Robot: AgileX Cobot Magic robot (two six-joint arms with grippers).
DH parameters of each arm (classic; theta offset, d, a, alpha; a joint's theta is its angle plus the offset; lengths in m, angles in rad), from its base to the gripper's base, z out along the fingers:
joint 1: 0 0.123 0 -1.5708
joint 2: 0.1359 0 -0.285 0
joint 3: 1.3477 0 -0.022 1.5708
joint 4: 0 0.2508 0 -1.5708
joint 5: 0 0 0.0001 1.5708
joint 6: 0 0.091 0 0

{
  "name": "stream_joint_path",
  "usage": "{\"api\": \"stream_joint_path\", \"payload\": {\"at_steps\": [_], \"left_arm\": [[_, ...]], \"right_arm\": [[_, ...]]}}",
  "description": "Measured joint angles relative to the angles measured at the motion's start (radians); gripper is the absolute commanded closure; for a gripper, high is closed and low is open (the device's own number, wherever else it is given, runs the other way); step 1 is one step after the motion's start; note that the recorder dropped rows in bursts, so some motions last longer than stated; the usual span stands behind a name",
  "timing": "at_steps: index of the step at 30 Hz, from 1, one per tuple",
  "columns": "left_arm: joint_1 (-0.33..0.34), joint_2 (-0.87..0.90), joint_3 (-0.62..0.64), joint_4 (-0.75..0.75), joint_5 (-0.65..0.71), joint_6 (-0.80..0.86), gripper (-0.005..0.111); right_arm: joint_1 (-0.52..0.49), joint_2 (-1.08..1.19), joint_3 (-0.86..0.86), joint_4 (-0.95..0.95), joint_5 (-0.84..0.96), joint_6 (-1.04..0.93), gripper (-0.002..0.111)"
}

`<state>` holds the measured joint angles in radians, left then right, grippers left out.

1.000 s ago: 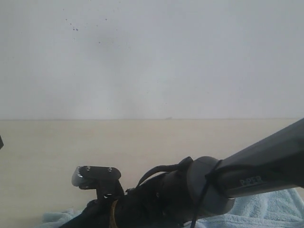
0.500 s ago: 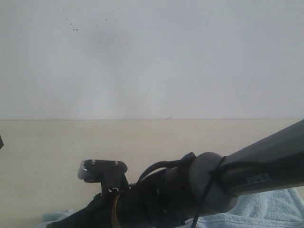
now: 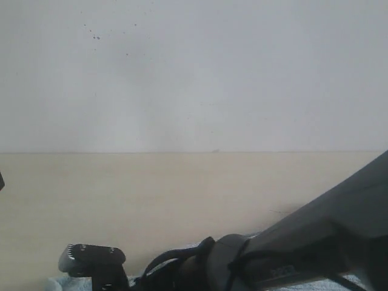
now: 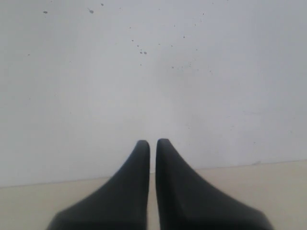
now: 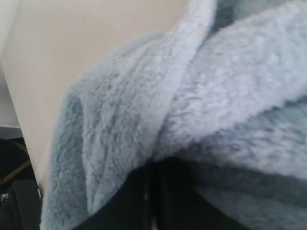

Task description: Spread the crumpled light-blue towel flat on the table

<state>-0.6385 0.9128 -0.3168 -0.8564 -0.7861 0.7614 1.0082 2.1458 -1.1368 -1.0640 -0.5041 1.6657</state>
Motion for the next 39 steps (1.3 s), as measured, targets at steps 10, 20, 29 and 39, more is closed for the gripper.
{"api": "stream_joint_path", "payload": {"at_steps": [10, 20, 29, 39], "left_arm": [[0.0, 0.0, 0.0, 0.001, 0.0, 0.0, 0.102], [0.0, 0.0, 0.0, 0.009, -0.012, 0.0, 0.102], [0.0, 0.0, 0.0, 0.019, -0.018, 0.0, 0.102], [0.0, 0.0, 0.0, 0.023, -0.018, 0.0, 0.102]], "right_arm": [[0.087, 0.012, -0.07, 0.021, 0.073, -0.05, 0.108], [0.098, 0.079, -0.078, 0.026, -0.04, -0.107, 0.108], [0.1, 0.08, -0.097, 0.107, -0.173, -0.241, 0.108], [0.102, 0.08, -0.097, 0.107, -0.301, -0.428, 0.108]]}}
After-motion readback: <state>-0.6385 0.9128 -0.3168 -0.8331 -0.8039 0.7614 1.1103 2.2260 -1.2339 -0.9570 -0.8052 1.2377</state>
